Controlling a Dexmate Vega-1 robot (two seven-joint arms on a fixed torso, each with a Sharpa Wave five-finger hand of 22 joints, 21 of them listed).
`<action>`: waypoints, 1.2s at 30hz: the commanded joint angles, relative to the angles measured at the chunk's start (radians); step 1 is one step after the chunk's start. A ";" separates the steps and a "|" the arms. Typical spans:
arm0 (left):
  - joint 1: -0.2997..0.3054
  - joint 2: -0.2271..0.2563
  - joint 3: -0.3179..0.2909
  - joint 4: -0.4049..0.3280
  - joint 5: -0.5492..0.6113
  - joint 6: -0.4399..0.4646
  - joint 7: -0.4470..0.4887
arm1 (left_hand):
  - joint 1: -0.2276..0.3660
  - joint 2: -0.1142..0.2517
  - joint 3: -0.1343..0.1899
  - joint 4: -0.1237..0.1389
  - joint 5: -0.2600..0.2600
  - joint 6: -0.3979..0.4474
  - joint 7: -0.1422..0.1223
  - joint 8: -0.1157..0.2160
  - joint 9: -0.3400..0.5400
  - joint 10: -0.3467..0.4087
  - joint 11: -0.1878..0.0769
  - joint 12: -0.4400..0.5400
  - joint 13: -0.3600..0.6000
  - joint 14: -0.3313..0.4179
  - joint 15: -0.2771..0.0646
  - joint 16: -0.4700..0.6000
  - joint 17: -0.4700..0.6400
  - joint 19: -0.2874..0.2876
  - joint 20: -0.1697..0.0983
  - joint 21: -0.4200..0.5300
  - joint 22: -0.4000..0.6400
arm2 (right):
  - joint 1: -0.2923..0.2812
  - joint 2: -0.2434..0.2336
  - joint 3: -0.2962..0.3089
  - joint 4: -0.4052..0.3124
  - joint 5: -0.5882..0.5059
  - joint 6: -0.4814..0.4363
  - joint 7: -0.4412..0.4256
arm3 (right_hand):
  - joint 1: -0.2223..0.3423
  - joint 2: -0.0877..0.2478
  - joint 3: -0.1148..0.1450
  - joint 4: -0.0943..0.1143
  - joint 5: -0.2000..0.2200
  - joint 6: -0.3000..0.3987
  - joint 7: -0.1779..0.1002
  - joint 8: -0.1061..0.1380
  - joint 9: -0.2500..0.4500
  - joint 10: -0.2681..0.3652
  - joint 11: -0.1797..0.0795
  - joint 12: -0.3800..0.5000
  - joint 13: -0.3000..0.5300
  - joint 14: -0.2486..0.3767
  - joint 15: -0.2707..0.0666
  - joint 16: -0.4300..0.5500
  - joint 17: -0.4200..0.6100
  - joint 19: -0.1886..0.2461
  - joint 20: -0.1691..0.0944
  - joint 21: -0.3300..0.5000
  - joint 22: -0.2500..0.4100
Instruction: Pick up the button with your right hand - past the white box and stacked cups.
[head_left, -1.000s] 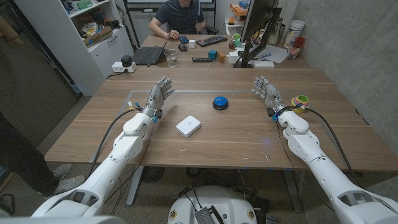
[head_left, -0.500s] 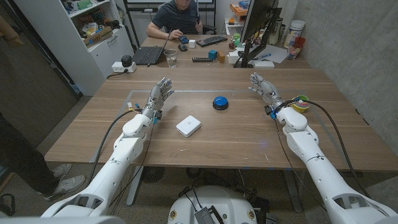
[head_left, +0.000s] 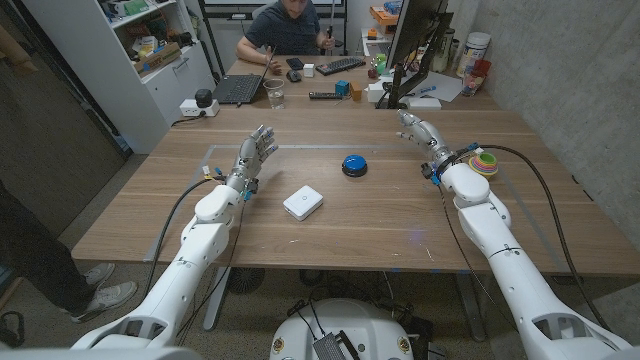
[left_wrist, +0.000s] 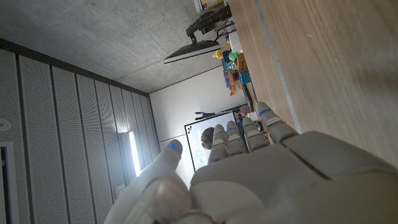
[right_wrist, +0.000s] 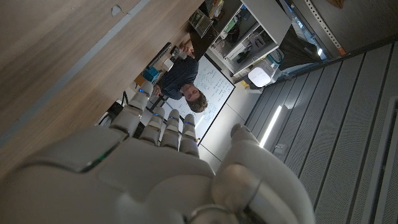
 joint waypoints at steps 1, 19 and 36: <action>0.012 -0.004 -0.027 0.008 -0.006 -0.019 -0.015 | 0.000 0.013 0.005 0.000 0.006 0.001 -0.007 0.006 0.002 0.002 0.007 0.002 0.003 -0.003 0.004 0.005 0.004 -0.002 0.007 0.001 0.005 | 0.006 0.016 -0.030 -0.078 -0.148 -0.011 -0.006 | -0.004 -0.009 -0.003 -0.005 -0.001 -0.010 -0.004 -0.003 0.005 -0.014 -0.008 -0.003 0.003 -0.016 0.003 -0.003 0.000 -0.019 0.008 -0.004 0.003; 0.014 0.007 -0.030 0.007 0.016 -0.051 -0.019 | 0.000 0.014 0.004 0.000 0.007 0.001 -0.006 0.006 0.002 0.003 0.008 0.003 0.003 -0.003 0.006 0.005 0.004 -0.002 0.007 0.001 0.005 | 0.016 0.040 -0.099 -0.181 -0.407 -0.076 -0.089 | -0.008 -0.034 -0.020 -0.018 0.002 -0.042 -0.016 -0.004 0.005 -0.059 -0.017 -0.006 0.002 -0.065 0.009 -0.006 -0.003 -0.064 0.054 -0.007 0.001; 0.034 0.009 -0.039 -0.014 -0.018 -0.078 -0.058 | 0.000 0.014 0.004 0.000 0.006 0.001 -0.005 0.006 0.002 0.001 0.008 0.003 0.003 -0.004 0.006 0.006 0.004 -0.002 0.006 0.000 0.005 | 0.012 0.069 -0.182 -0.245 -0.689 -0.207 -0.202 | -0.003 -0.047 -0.028 -0.029 0.006 -0.052 -0.012 -0.001 0.006 -0.080 -0.025 -0.003 0.002 -0.089 0.008 -0.004 -0.006 -0.069 0.076 0.000 0.000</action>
